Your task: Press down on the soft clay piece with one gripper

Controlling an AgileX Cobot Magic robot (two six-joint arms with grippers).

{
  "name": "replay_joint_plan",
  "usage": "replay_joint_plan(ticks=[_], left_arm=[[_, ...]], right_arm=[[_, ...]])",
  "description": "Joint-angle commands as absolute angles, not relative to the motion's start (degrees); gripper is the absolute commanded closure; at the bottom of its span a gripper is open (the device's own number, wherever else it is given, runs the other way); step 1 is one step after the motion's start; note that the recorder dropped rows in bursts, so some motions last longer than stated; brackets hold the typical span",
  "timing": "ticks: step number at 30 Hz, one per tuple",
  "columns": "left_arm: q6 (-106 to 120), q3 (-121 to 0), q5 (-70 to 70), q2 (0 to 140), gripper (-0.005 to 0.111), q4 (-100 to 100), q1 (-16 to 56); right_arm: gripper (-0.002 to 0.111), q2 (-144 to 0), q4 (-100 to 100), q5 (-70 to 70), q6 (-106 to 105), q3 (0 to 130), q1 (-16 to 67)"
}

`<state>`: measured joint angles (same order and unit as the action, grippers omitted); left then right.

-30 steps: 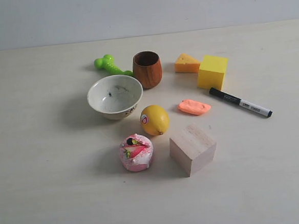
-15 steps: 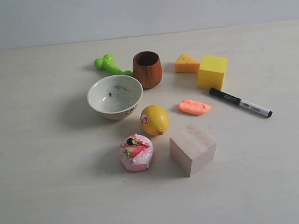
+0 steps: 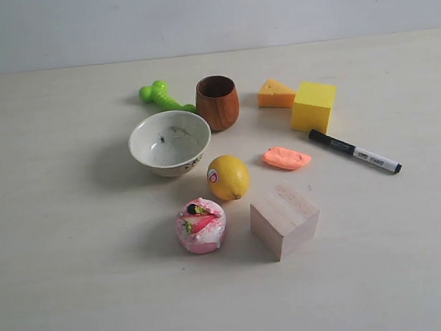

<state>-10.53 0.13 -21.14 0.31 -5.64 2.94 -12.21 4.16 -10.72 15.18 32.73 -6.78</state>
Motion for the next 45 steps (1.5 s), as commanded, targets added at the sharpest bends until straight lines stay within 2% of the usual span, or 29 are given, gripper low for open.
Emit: replay_joint_plan(ticks=[1, 5, 13, 20, 28, 38, 45], left_arm=[[-10.57, 0.00, -20.65, 0.00, 0.107, -5.57, 2.73], [-10.57, 0.00, -20.65, 0.00, 0.107, -5.57, 2.73], [-10.57, 0.00, -20.65, 0.00, 0.107, -5.57, 2.73], [-10.57, 0.00, -20.65, 0.00, 0.107, -5.57, 2.73], [-10.57, 0.00, -20.65, 0.00, 0.107, -5.57, 2.73], [-10.57, 0.00, -20.65, 0.00, 0.107, -5.57, 2.73], [-10.57, 0.00, -20.65, 0.00, 0.107, -5.57, 2.73]], right_arm=[[0.108, -23.96, 11.31, -27.68, 6.50, 45.13, -7.02], [0.108, -35.05, 25.12, -38.01, -5.48, 56.07, -7.02], [0.108, -55.45, 36.03, -53.90, -4.82, 69.33, -6.68], [0.108, -68.92, 35.85, -55.32, -4.04, 70.38, 1.68], [0.108, -84.16, 22.33, -59.36, 11.49, 73.82, 9.40], [0.108, -100.31, 22.00, -67.70, 14.76, 83.86, 10.71], [0.108, -103.83, 22.17, -66.91, 7.94, 84.54, 10.71]])
